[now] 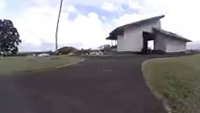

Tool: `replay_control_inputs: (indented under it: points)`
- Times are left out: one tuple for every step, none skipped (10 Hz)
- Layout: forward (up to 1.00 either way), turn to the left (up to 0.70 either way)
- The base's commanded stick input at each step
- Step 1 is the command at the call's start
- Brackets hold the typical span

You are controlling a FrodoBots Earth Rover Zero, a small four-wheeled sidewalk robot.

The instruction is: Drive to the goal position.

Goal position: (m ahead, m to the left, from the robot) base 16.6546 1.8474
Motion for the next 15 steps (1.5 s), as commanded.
replay_control_inputs:
  points:
    - [0.85, 0.00]
    - [0.85, 0.00]
    - [0.85, 0.00]
    - [0.85, 0.00]
    - [0.85, 0.00]
    - [0.85, 0.00]
    - [0.85, 0.00]
    - [0.85, 0.00]
    - [0.85, -0.10]
    - [0.85, -0.24]
    - [0.85, -0.34]
    - [0.85, -0.30]
    - [0.85, -0.18]
    - [0.85, -0.01]
    - [0.85, 0.00]
